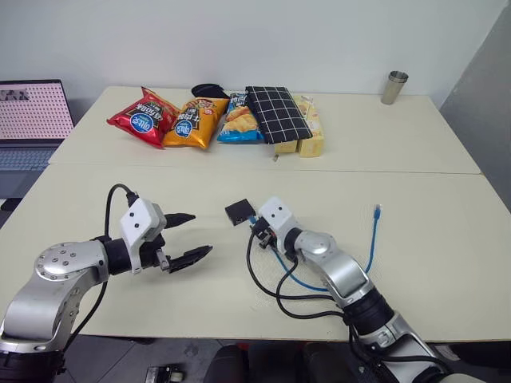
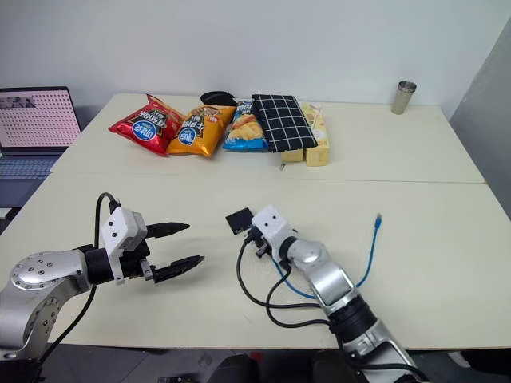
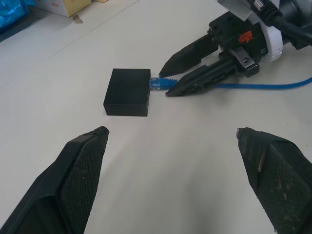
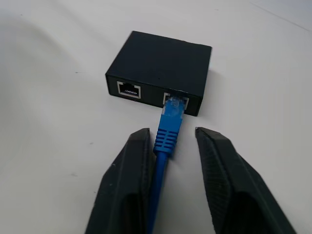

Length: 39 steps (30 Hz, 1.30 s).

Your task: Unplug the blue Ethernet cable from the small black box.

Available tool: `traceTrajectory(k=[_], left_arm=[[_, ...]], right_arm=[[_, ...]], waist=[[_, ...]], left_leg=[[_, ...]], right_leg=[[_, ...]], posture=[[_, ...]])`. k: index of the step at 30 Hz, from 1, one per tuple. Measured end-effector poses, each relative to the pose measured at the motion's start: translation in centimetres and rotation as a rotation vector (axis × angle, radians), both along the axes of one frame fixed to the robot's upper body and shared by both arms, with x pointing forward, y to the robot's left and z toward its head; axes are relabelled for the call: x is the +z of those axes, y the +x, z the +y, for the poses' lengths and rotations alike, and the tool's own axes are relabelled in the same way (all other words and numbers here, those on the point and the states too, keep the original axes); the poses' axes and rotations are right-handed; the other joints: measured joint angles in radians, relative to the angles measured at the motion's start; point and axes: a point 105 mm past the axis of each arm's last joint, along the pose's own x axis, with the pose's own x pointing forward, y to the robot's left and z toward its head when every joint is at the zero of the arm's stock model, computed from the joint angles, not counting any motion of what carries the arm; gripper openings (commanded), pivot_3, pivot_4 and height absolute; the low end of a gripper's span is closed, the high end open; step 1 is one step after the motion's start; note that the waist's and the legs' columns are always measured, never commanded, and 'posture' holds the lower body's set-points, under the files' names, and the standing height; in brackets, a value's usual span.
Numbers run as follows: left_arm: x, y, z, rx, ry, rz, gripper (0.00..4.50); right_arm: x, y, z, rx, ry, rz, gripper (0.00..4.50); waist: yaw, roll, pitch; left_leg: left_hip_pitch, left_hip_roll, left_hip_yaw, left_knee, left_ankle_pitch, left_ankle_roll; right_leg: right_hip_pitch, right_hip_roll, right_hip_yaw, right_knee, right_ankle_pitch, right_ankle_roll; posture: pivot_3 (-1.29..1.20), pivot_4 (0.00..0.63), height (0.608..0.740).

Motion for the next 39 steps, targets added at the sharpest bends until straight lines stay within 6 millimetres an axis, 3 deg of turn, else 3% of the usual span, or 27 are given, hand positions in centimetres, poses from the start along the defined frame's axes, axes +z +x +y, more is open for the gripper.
traceTrajectory(k=[3, 7, 9, 13, 16, 19, 24, 29, 39], left_arm=[[0.3, 0.6, 0.2, 0.029, -0.015, -0.003, 4.50], [-0.2, 0.9, 0.3, 0.072, -0.105, 0.092, 4.50], [0.0, 0.9, 0.0, 0.071, -0.165, 0.133, 4.50], [0.6, 0.6, -0.9, 0.039, -0.298, 0.256, 4.50], [0.9, 0.4, -1.6, 0.004, -0.350, 0.303, 4.50], [1.4, 0.4, -2.6, -0.037, -0.401, 0.321, 4.50], [1.3, 0.1, -3.9, -0.082, -0.455, 0.354, 4.50], [1.4, -0.3, -4.3, -0.119, -0.475, 0.374, 3.69], [1.2, -0.9, -4.2, -0.152, -0.470, 0.398, 1.41]], right_arm=[[0.4, 0.6, -1.3, 0.016, -0.054, -0.043, 0.09], [1.4, 0.7, -3.2, 0.110, -0.132, -0.149, 0.09], [2.2, 0.1, -2.9, 0.196, -0.155, -0.222, 0.09], [5.6, -1.6, -2.5, 0.478, -0.302, -0.584, 0.09], [7.0, -2.8, -2.0, 0.611, -0.354, -0.761, 0.09], [6.9, -4.1, -1.3, 0.725, -0.361, -0.863, 0.09], [6.8, -4.7, -1.2, 0.780, -0.358, -0.920, 0.09], [6.6, -4.8, -1.1, 0.797, -0.356, -0.938, 0.09], [7.6, -4.5, -1.1, 0.773, -0.323, -0.976, 0.09]], waist=[[0.000, 0.000, 0.000], [-0.006, 0.000, 0.000], [-0.008, 0.000, 0.001], [-0.011, 0.000, 0.001], [-0.011, 0.000, 0.000], [-0.011, 0.000, 0.000], [-0.010, 0.000, 0.000], [-0.010, 0.000, 0.000], [-0.010, 0.000, 0.000]], left_leg=[[0.000, 0.000, 0.000, 0.000, 0.000, 0.000], [-0.001, 0.001, 0.001, -0.001, 0.000, 0.000], [-0.002, 0.001, 0.001, -0.001, 0.000, 0.000], [-0.002, 0.001, 0.001, 0.000, 0.000, 0.000], [-0.002, 0.001, 0.001, 0.000, 0.000, 0.000], [-0.002, 0.001, 0.001, 0.001, 0.000, 0.000], [-0.001, 0.001, 0.001, 0.001, 0.000, 0.000], [-0.001, 0.001, 0.001, 0.001, 0.000, 0.000], [-0.001, 0.001, 0.001, 0.001, 0.000, 0.000]], right_leg=[[0.000, 0.000, 0.000, 0.000, 0.000, 0.000], [-0.002, 0.000, 0.000, 0.000, 0.000, 0.000], [-0.003, 0.000, 0.000, 0.000, 0.000, 0.000], [-0.003, 0.000, 0.000, 0.000, 0.000, 0.000], [-0.002, 0.000, 0.000, 0.000, 0.000, 0.000], [-0.002, 0.000, 0.000, 0.000, 0.000, 0.000], [-0.001, 0.000, 0.000, 0.000, 0.000, 0.000], [-0.001, 0.000, 0.000, 0.000, 0.000, 0.000], [-0.001, 0.000, 0.000, -0.001, 0.000, 0.000]], posture=[[0.00, 0.150, 0.740], [0.00, 0.150, 0.740], [0.00, 0.150, 0.740], [0.00, 0.150, 0.740], [0.00, 0.150, 0.740], [0.00, 0.150, 0.740], [0.00, 0.150, 0.740], [0.00, 0.150, 0.740], [0.00, 0.150, 0.740]])
